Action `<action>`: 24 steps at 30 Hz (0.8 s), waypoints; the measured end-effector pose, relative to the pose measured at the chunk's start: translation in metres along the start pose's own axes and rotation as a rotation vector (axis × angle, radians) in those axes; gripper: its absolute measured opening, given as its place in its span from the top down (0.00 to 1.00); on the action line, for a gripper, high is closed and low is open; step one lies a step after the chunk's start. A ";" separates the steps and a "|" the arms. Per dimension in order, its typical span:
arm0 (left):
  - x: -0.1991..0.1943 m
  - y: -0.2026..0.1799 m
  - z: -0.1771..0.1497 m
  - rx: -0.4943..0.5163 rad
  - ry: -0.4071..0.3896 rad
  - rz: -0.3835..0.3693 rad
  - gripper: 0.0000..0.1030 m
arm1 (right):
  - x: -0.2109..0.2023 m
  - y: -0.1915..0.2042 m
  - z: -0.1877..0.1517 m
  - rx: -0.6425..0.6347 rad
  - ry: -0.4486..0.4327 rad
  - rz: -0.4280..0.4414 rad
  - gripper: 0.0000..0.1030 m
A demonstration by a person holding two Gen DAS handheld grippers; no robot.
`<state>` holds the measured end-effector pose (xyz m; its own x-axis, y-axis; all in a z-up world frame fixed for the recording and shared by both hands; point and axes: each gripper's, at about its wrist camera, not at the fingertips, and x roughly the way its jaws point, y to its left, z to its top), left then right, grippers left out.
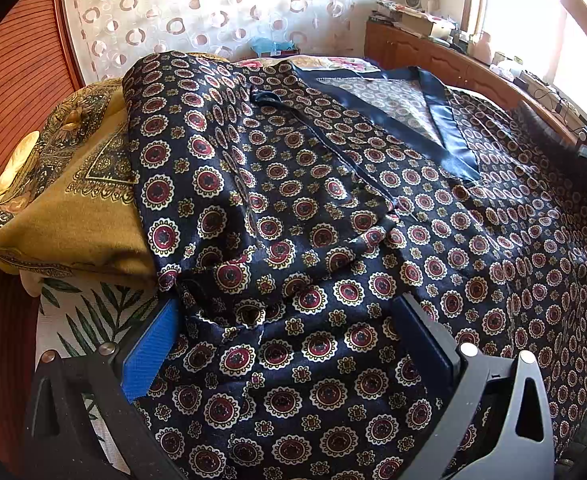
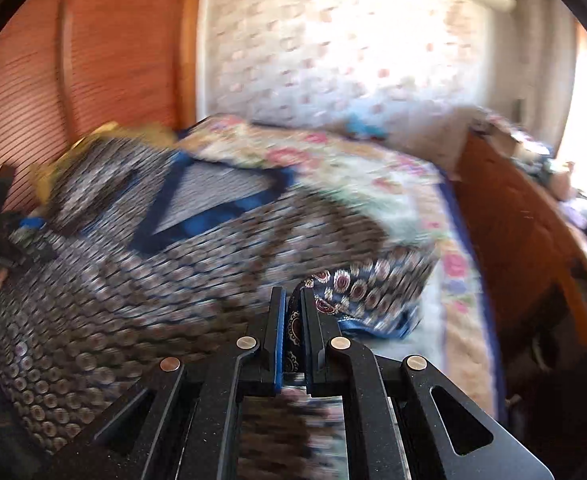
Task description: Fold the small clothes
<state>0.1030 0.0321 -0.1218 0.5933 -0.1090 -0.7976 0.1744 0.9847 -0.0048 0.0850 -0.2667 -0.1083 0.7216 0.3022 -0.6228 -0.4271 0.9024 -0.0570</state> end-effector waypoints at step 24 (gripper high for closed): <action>0.000 0.000 0.000 0.000 -0.001 0.000 0.00 | 0.042 -0.046 -0.009 0.149 0.109 -0.026 0.57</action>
<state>0.1030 0.0318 -0.1222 0.5937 -0.1094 -0.7973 0.1746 0.9846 -0.0050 0.1300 -0.2984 -0.1385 0.6644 0.2500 -0.7043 -0.3175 0.9475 0.0367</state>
